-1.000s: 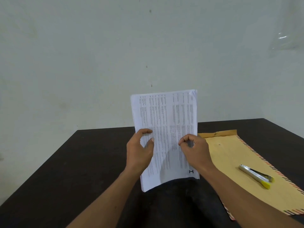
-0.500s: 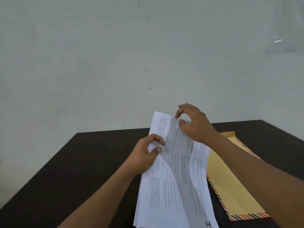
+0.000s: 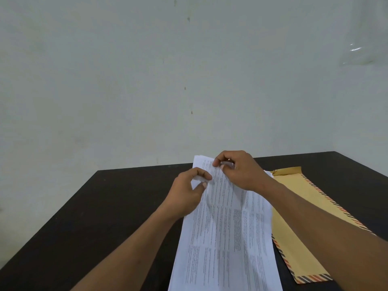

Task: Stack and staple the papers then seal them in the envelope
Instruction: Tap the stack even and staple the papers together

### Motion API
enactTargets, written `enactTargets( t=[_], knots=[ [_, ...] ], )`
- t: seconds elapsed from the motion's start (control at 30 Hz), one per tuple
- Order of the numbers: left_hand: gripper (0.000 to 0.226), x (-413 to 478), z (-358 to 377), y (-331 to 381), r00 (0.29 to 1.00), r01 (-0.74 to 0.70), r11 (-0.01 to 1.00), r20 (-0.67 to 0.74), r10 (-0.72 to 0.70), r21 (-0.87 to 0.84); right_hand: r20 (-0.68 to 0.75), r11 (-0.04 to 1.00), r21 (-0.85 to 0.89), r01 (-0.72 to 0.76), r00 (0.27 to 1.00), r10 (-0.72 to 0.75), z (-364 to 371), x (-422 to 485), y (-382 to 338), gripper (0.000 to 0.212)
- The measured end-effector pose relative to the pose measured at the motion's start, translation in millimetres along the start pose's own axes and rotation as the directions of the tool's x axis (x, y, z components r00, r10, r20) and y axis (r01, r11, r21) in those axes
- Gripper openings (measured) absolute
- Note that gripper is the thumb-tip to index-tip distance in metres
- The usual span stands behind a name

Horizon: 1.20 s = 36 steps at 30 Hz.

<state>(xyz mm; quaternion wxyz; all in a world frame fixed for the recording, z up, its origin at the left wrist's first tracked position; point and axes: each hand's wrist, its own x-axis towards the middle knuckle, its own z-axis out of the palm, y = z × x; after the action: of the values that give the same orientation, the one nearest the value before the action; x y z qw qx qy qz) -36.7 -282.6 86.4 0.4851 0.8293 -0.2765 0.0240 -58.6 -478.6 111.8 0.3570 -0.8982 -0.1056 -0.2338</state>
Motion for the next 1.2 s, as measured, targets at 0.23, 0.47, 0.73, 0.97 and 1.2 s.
enactTargets(
  t=[0.23, 0.47, 0.73, 0.97, 1.2],
  knots=[
    [0.016, -13.1, 28.9, 0.4, 0.999, 0.015, 0.996, -0.041, -0.019, -0.083, -0.046, 0.998, -0.057, -0.023, 0.999, 0.02, 21.1, -14.3, 12.3, 0.023],
    [0.017, -11.5, 33.7, -3.9, 0.994, -0.045, 0.995, -0.103, 0.036, -0.089, -0.097, 0.998, -0.043, -0.041, 0.995, 0.036, 18.5, -14.4, 19.5, 0.02],
    [0.018, -8.1, 37.6, -10.4, 0.994, -0.1, 0.994, -0.056, 0.097, -0.053, -0.089, 0.999, -0.034, 0.011, 0.996, -0.014, 22.0, -16.1, 16.8, 0.022],
    [0.012, -6.2, 39.5, -16.7, 0.993, -0.115, 0.992, -0.043, 0.113, -0.045, -0.006, 1.0, 0.007, 0.011, 1.0, -0.011, 21.0, -15.2, 11.7, 0.029],
    [0.017, -11.0, 28.9, -22.4, 0.984, -0.053, 0.99, -0.175, 0.03, -0.133, -0.041, 0.998, 0.061, -0.027, 0.999, 0.029, 14.2, -12.2, 15.2, 0.026]
  ],
)
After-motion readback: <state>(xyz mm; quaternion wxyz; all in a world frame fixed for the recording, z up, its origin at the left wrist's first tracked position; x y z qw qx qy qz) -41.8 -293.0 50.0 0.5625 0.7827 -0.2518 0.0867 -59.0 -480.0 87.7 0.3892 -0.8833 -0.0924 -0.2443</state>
